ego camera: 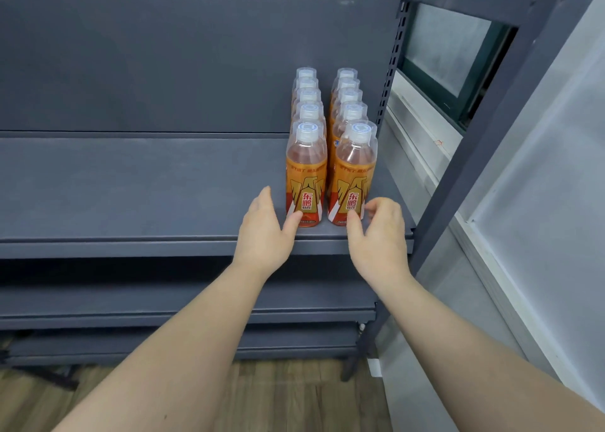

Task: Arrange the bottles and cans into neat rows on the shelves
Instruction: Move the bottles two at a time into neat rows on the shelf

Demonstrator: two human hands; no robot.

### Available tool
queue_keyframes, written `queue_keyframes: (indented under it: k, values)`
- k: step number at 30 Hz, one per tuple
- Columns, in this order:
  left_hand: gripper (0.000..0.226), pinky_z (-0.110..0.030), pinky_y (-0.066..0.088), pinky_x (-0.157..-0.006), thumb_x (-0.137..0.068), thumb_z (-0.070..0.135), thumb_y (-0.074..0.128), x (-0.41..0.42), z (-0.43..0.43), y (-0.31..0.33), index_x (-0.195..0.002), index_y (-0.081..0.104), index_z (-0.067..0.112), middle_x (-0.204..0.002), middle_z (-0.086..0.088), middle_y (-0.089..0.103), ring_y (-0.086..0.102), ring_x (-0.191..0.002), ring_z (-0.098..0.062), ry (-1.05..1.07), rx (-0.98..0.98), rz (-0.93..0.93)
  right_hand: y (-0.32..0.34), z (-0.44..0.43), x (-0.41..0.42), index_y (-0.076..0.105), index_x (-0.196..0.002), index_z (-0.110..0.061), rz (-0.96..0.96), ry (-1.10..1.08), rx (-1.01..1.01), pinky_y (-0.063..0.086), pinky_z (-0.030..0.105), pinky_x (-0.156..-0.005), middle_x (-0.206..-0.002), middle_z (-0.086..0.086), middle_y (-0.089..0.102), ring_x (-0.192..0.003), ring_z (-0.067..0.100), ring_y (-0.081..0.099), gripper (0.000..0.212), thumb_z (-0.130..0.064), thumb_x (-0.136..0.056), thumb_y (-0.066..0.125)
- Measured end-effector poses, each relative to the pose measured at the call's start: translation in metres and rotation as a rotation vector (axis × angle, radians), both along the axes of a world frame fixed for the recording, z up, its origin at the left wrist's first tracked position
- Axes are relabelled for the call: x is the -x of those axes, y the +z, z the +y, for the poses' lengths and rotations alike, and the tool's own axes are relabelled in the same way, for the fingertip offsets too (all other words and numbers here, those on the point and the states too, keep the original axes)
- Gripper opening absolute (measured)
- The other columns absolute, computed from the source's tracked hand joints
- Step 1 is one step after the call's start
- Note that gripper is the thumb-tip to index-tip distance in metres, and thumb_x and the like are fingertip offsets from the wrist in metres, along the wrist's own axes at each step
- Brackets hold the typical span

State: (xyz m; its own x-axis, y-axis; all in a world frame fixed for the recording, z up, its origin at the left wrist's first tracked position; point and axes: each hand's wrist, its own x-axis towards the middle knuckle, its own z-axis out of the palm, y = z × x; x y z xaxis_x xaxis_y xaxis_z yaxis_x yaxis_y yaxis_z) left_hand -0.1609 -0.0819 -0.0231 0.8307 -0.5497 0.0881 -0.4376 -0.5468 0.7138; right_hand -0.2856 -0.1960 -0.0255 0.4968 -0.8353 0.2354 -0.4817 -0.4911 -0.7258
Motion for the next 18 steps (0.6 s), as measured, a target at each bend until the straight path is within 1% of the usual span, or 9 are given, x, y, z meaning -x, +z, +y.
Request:
queue_keyframes:
  k: [2,3,4,6,8,9,12,15,18]
  values:
    - [0.071,-0.039,0.034,-0.115,-0.098,0.044,0.056,0.004,0.012,0.000,-0.156,0.025,0.016,-0.160,-0.004,0.033,0.033,-0.146,-0.022,0.011,-0.036,-0.053,0.000,0.011,0.004,0.052,-0.106,-0.023,0.054,0.164,0.019,0.045,0.018,-0.070,-0.103,-0.006,0.057,-0.089,0.008,0.057,0.011,-0.033,-0.101,0.053]
    - [0.068,-0.037,0.033,-0.115,-0.099,0.043,0.054,0.006,0.019,0.000,-0.155,0.027,0.015,-0.159,-0.004,0.035,0.034,-0.146,-0.022,0.012,-0.047,-0.086,0.000,0.017,0.005,0.054,-0.104,-0.024,0.097,0.260,0.040,0.043,0.018,-0.068,-0.098,-0.009,0.058,-0.085,0.006,0.057,0.009,-0.033,-0.102,0.052]
    - [0.066,-0.036,0.032,-0.115,-0.100,0.042,0.053,0.008,0.027,0.000,-0.154,0.029,0.013,-0.157,-0.005,0.037,0.035,-0.145,-0.022,0.013,-0.057,-0.119,0.001,0.023,0.003,0.056,-0.108,-0.024,0.135,0.355,0.072,0.045,0.021,-0.071,-0.099,-0.011,0.059,-0.088,0.006,0.058,0.013,-0.033,-0.102,0.050]
    - [0.064,-0.036,0.030,-0.116,-0.101,0.041,0.052,0.009,0.045,-0.002,-0.153,0.031,0.010,-0.156,-0.006,0.039,0.035,-0.144,-0.023,0.024,-0.081,-0.167,0.002,0.037,-0.006,0.055,-0.129,-0.022,0.218,0.518,0.116,0.049,0.030,-0.090,-0.121,-0.006,0.061,-0.112,0.013,0.057,0.030,-0.036,-0.103,0.047]
    - [0.064,-0.036,0.029,-0.117,-0.101,0.041,0.052,0.008,0.066,-0.003,-0.152,0.032,0.008,-0.155,-0.007,0.040,0.034,-0.144,-0.024,0.057,-0.099,-0.185,0.004,0.053,-0.018,0.040,-0.149,-0.021,0.316,0.643,0.120,0.037,0.035,-0.112,-0.151,-0.002,0.046,-0.139,0.016,0.041,0.047,-0.038,-0.105,0.043]
    - [0.065,-0.037,0.028,-0.117,-0.100,0.041,0.052,0.006,0.078,-0.004,-0.152,0.031,0.008,-0.155,-0.007,0.039,0.033,-0.145,-0.024,0.078,-0.105,-0.190,0.005,0.062,-0.025,0.033,-0.154,-0.021,0.357,0.701,0.121,0.029,0.035,-0.118,-0.159,-0.002,0.036,-0.146,0.016,0.031,0.052,-0.039,-0.106,0.041]
    - [0.067,-0.041,0.026,-0.119,-0.100,0.042,0.051,-0.005,0.115,-0.006,-0.153,0.030,0.006,-0.157,-0.010,0.036,0.029,-0.146,-0.026,0.147,-0.156,-0.205,0.004,0.089,-0.045,0.019,-0.159,-0.021,0.436,0.845,0.151,0.013,0.033,-0.122,-0.167,-0.001,0.015,-0.154,0.014,0.009,0.058,-0.042,-0.107,0.035]
    - [0.069,-0.043,0.024,-0.120,-0.100,0.045,0.049,-0.016,0.155,-0.010,-0.152,0.029,0.004,-0.157,-0.015,0.034,0.028,-0.146,-0.030,0.203,-0.269,-0.237,0.002,0.117,-0.064,0.014,-0.160,-0.021,0.485,0.915,0.189,0.007,0.033,-0.123,-0.168,0.001,0.009,-0.154,0.016,0.003,0.061,-0.043,-0.107,0.033]
    - [0.074,-0.047,0.020,-0.120,-0.100,0.049,0.046,-0.026,0.199,-0.013,-0.155,0.022,0.006,-0.161,-0.017,0.025,0.021,-0.148,-0.034,0.280,-0.348,-0.216,0.001,0.149,-0.087,0.010,-0.160,-0.020,0.540,0.973,0.250,0.005,0.035,-0.125,-0.168,0.005,0.006,-0.155,0.020,0.001,0.063,-0.046,-0.107,0.031]
